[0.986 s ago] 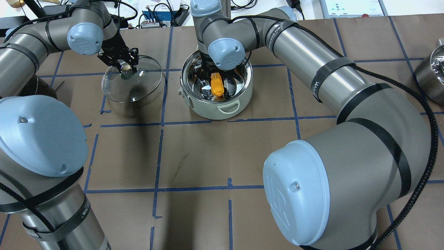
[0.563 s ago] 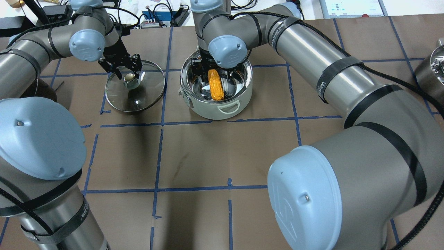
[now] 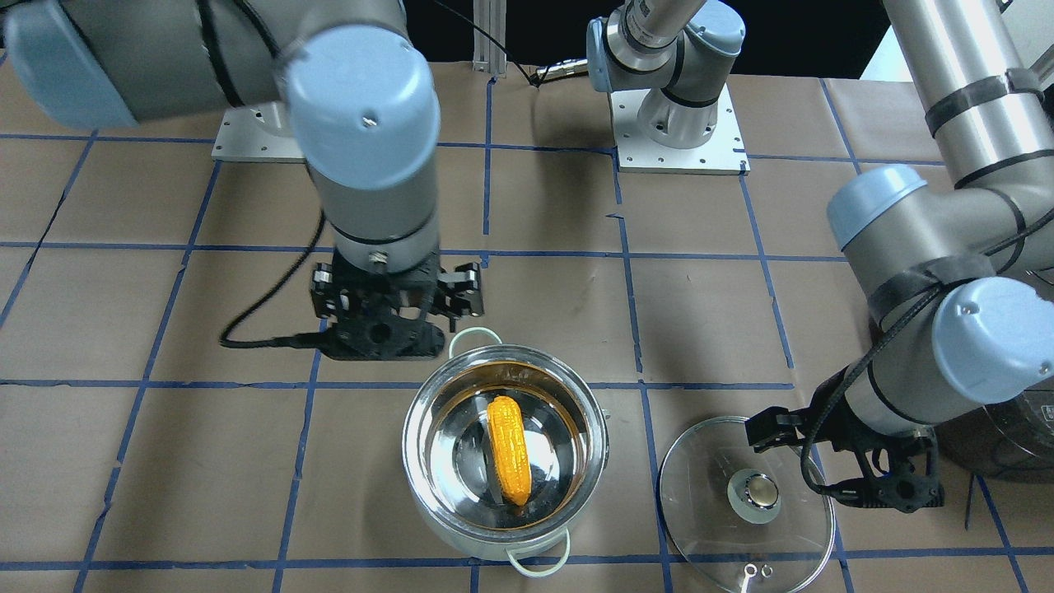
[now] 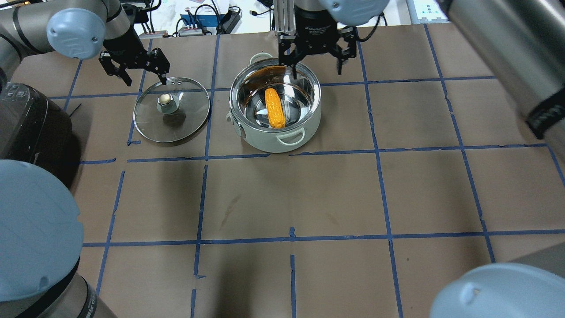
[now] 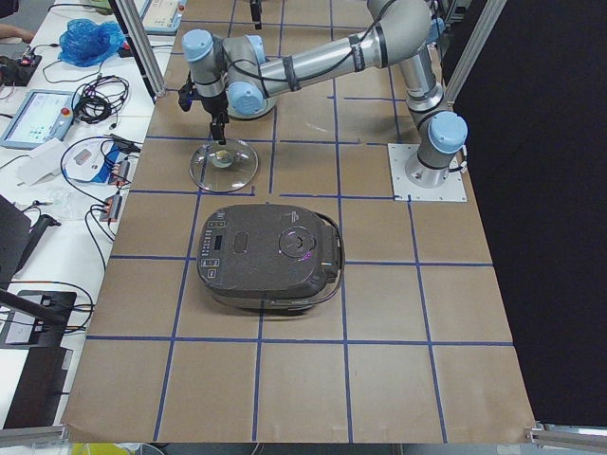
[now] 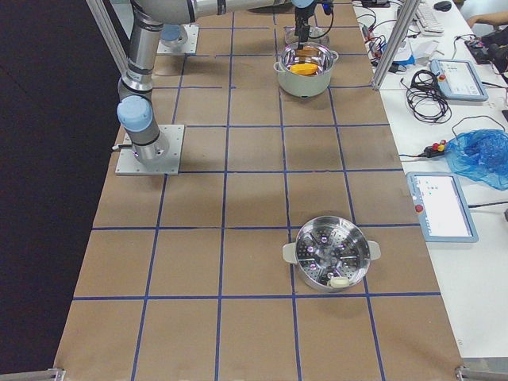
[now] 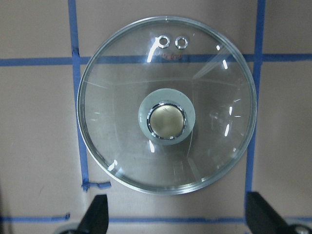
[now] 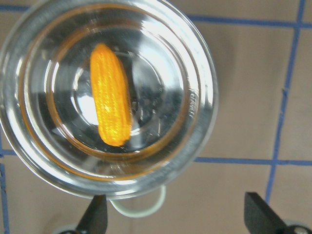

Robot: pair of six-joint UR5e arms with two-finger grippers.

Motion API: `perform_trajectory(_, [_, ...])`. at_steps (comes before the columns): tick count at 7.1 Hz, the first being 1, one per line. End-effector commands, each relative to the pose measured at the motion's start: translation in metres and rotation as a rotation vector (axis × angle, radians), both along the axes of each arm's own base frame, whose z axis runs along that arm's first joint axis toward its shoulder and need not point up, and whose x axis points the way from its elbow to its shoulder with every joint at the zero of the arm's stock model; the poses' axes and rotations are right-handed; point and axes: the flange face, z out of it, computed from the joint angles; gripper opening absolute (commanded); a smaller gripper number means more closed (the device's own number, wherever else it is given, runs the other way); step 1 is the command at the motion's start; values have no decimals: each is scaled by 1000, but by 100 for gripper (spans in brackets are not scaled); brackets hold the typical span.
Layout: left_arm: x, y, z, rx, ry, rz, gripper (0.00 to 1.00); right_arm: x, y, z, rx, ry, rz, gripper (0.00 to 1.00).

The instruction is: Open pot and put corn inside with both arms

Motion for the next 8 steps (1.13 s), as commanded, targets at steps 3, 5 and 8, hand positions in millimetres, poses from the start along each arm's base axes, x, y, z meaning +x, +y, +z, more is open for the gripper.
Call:
perform_trajectory(3, [-33,156,97,7,13,-16,100,-100,92,39,11,-17,-89,97])
perform_trajectory(5, [-37,165,101,4,14,-16,100,-98,93,22,-9,-21,-89,92])
perform_trajectory(8, [-49,122,110,-29,112,-39,100,-89,88,28,-68,-100,-89,99])
